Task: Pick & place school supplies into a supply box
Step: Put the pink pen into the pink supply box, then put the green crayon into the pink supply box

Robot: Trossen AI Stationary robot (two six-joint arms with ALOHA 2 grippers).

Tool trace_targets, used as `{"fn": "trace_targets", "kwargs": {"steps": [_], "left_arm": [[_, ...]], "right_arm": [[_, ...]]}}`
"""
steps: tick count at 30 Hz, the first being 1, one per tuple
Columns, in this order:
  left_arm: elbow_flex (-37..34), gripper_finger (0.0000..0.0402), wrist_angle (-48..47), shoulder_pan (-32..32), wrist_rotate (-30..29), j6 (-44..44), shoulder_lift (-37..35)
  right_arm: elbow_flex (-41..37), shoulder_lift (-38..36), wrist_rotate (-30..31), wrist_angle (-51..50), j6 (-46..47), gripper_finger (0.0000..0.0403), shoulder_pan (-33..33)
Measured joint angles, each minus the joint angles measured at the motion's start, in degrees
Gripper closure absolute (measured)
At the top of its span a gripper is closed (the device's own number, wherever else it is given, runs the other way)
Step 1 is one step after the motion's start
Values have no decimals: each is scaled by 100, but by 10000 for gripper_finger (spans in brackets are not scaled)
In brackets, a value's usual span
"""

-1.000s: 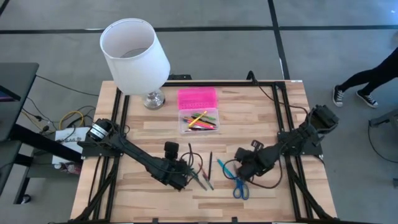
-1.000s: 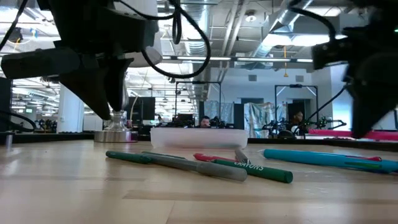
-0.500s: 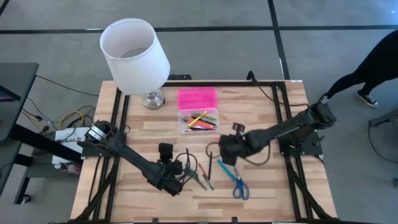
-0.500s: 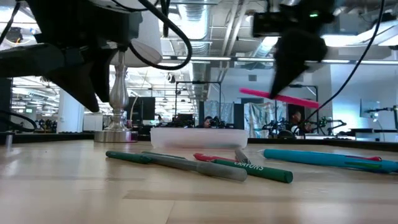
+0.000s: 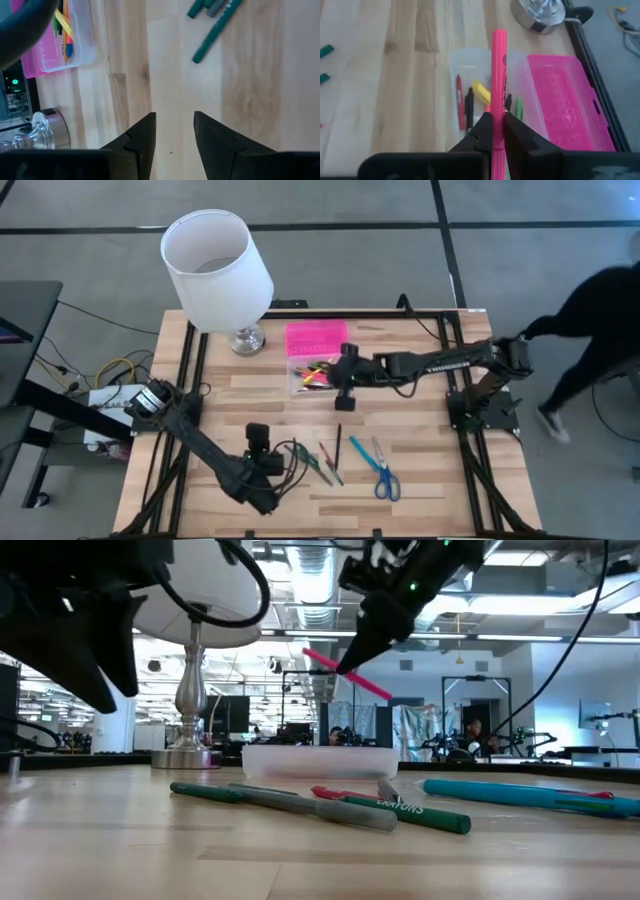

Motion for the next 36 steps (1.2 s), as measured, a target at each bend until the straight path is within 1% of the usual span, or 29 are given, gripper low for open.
{"fn": "trace_targets", "kwargs": {"steps": [3,8,11,17,19,24,28,36], "left_arm": [[0,274,0,-91,-12,-149,0],[0,274,-23,-182,-37,-350,0],[0,274,-62,-211,-54,-447,0],[0,274,-127,-215,-76,-504,0],[0,274,-128,-215,-118,-501,0],[0,274,-233,-216,-279,-499,2],[0,274,-268,-217,-285,-496,2],[0,274,-280,-217,-304,-488,2]], "right_arm": [[16,139,-257,306,-230,387,-270],[-1,503,-620,508,-450,385,-621],[0,772,-695,700,-597,387,-770],[67,1142,-733,773,-744,381,-924],[119,1253,-858,762,-770,380,-951],[176,1321,-979,792,-695,376,-950],[176,1308,-993,777,-496,356,-950],[181,1277,-993,760,-462,288,-946]]}}
